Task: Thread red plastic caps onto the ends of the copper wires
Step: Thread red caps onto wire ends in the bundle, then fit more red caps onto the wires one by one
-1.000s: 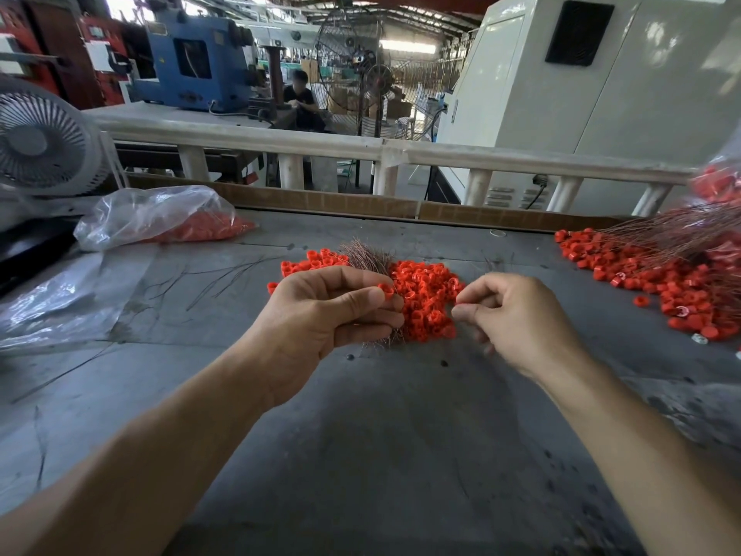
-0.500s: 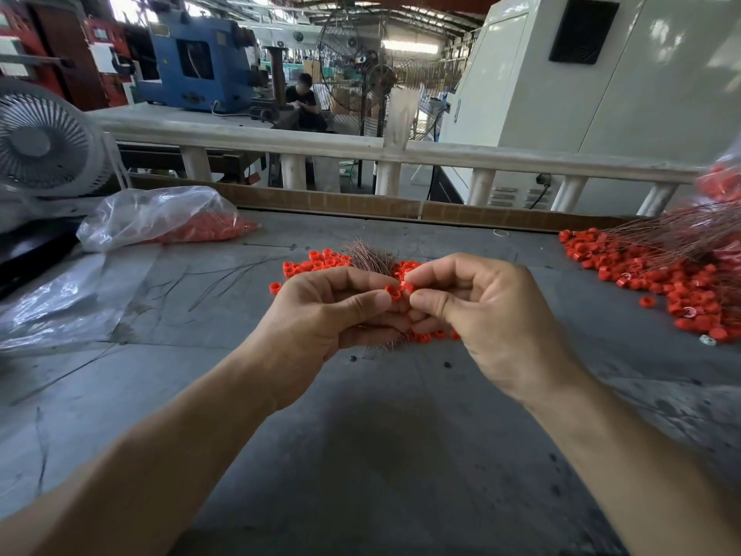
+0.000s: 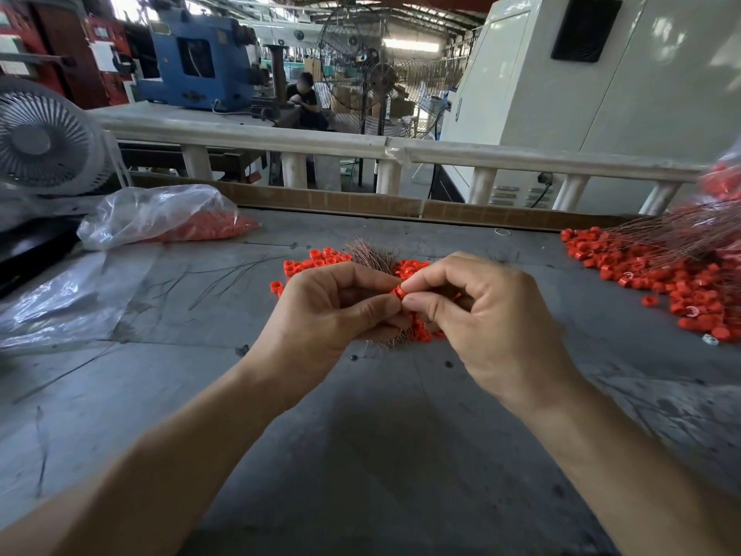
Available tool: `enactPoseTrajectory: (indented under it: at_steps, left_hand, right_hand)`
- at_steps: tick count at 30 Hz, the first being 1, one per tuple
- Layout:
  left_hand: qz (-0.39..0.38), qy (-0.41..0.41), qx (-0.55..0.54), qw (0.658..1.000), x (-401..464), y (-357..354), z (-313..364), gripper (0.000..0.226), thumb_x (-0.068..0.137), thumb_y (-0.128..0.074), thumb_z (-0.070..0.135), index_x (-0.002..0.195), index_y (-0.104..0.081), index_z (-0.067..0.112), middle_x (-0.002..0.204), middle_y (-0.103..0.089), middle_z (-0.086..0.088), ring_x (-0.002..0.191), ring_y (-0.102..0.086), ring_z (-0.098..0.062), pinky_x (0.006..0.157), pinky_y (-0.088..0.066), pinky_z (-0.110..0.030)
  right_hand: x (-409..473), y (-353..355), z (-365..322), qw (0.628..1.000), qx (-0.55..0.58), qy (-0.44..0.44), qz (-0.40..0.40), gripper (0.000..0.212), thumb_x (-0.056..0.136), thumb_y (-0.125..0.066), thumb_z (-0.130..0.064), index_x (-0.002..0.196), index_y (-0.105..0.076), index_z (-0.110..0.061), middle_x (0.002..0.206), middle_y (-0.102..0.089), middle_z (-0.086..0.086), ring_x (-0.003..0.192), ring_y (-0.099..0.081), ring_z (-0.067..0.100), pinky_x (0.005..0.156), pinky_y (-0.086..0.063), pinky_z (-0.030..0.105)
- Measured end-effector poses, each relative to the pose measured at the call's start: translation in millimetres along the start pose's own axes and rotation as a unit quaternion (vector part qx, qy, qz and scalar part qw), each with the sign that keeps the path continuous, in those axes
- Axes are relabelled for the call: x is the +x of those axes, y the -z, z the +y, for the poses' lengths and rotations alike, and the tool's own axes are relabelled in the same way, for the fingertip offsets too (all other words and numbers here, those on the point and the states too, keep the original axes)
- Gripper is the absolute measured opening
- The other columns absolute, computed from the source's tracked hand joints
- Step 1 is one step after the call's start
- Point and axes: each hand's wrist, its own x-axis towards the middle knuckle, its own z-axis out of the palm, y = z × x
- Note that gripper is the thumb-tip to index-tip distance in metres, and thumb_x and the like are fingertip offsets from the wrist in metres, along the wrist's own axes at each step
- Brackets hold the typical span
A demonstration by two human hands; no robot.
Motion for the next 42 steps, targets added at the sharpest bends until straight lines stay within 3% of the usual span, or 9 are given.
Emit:
enactPoseTrajectory:
  at_steps: [13,18,22,25,28,32,36,42]
  left_hand:
    - [0.005,-0.011,0.014,1.0,0,-1,-2,0.026,0.08,-0.073,0.013,0.103,-0.074,0.003,0.092,-0.077,-0.019,0.085,-0.076,-0.026,0.075,-0.061,-0.027]
    - [0.012,0.018,-0.01,1.0,0,-1,-2,0.023,0.078,-0.073,0.015,0.099,-0.074,0.005,0.092,-0.076,-0.02,0.085,-0.075,-0.026,0.078,-0.062,-0.031]
    - [-0.006,0.054,-0.057,0.997,-1,0,-1,0.024,0.08,-0.072,0.022,0.098,-0.073,0.007,0.09,-0.073,-0.019,0.086,-0.072,-0.025,0.077,-0.06,-0.032]
    - [-0.017,0.078,-0.102,0.992,-1,-1,0,0.022,0.084,-0.068,0.019,0.099,-0.071,0.004,0.09,-0.07,-0.018,0.085,-0.07,-0.023,0.074,-0.059,-0.031]
    - [-0.031,0.098,-0.125,0.987,-1,-2,-1,0.02,0.086,-0.067,0.017,0.1,-0.071,0.004,0.095,-0.067,-0.02,0.089,-0.068,-0.025,0.081,-0.06,-0.035]
    - [-0.046,0.125,-0.146,0.98,-2,1,1,0.028,0.088,-0.066,0.019,0.109,-0.068,0.001,0.098,-0.068,-0.019,0.094,-0.066,-0.026,0.091,-0.057,-0.041]
    - [-0.037,0.129,-0.153,0.979,-1,2,3,0.025,0.089,-0.064,0.02,0.107,-0.07,0.002,0.103,-0.07,-0.021,0.093,-0.069,-0.027,0.081,-0.059,-0.037]
    - [-0.036,0.13,-0.116,0.984,-1,1,2,0.032,0.087,-0.065,0.023,0.11,-0.07,0.002,0.103,-0.073,-0.018,0.088,-0.07,-0.024,0.073,-0.06,-0.031]
  right_hand:
    - [-1,-1,0,0.999,0.035,-0.01,-0.013,0.01,0.083,-0.081,-0.007,0.088,-0.081,-0.015,0.084,-0.072,-0.005,0.082,-0.068,0.013,0.077,-0.056,0.037]
    - [-2,-1,1,1.0,0.006,0.014,-0.006,0.009,0.083,-0.081,-0.01,0.09,-0.081,-0.017,0.087,-0.072,-0.007,0.087,-0.068,0.01,0.079,-0.054,0.026]
    - [-4,-2,-1,0.994,-0.079,0.072,-0.003,0.015,0.085,-0.081,-0.016,0.099,-0.079,-0.02,0.096,-0.069,-0.01,0.09,-0.064,0.004,0.077,-0.05,0.015]
    - [-5,-7,-2,0.983,-0.155,0.098,0.017,0.019,0.085,-0.082,-0.022,0.102,-0.076,-0.02,0.1,-0.067,-0.009,0.093,-0.062,0.008,0.078,-0.052,0.026]
    - [-7,-14,-4,0.967,-0.22,0.12,0.053,0.015,0.085,-0.081,-0.019,0.098,-0.074,-0.018,0.097,-0.067,-0.006,0.092,-0.063,0.016,0.078,-0.052,0.035]
    - [-9,-14,-4,0.958,-0.242,0.141,0.064,0.01,0.086,-0.076,-0.016,0.095,-0.073,-0.018,0.095,-0.066,-0.006,0.09,-0.062,0.017,0.076,-0.052,0.034]
    - [-7,-11,-2,0.96,-0.227,0.144,0.072,0.005,0.089,-0.075,-0.02,0.091,-0.072,-0.017,0.093,-0.065,-0.007,0.088,-0.06,0.015,0.071,-0.05,0.03]
    - [-5,-7,3,0.96,-0.202,0.166,0.098,0.006,0.089,-0.076,-0.01,0.085,-0.071,-0.01,0.086,-0.065,-0.003,0.082,-0.061,0.02,0.07,-0.05,0.036]
